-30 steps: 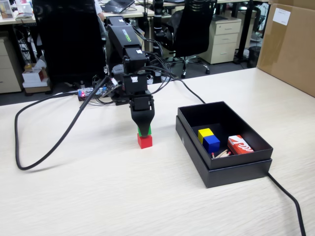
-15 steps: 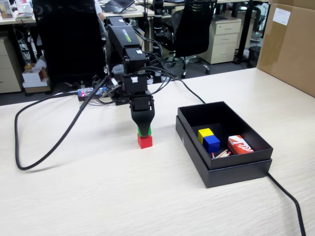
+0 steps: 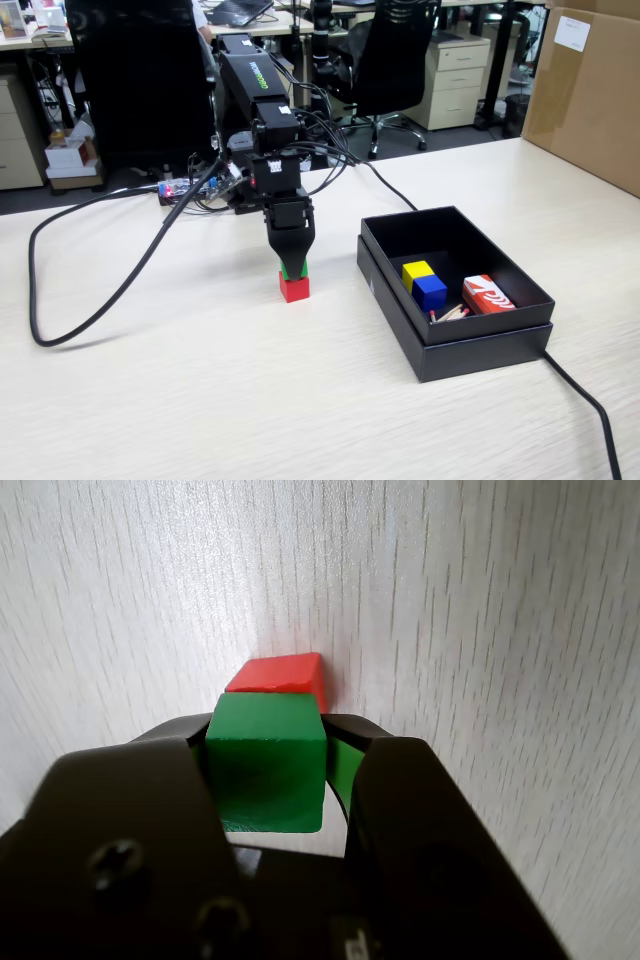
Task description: Put the green cube on top of the red cube
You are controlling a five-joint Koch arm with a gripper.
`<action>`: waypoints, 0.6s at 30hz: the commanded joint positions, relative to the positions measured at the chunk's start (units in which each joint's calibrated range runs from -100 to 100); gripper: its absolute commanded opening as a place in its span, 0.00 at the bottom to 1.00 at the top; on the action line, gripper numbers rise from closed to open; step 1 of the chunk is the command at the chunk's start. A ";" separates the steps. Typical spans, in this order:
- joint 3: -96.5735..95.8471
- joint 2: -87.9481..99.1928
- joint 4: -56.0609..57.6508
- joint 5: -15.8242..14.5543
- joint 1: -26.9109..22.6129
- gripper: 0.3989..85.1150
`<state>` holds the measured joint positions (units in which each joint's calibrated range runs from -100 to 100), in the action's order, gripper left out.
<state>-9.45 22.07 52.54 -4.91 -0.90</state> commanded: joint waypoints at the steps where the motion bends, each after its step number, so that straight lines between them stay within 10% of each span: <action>1: 1.74 0.82 -1.52 0.05 -0.15 0.31; 18: -0.34 9.08 -1.52 4.05 0.10 0.61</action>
<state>-11.82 24.27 52.54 -3.00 -0.85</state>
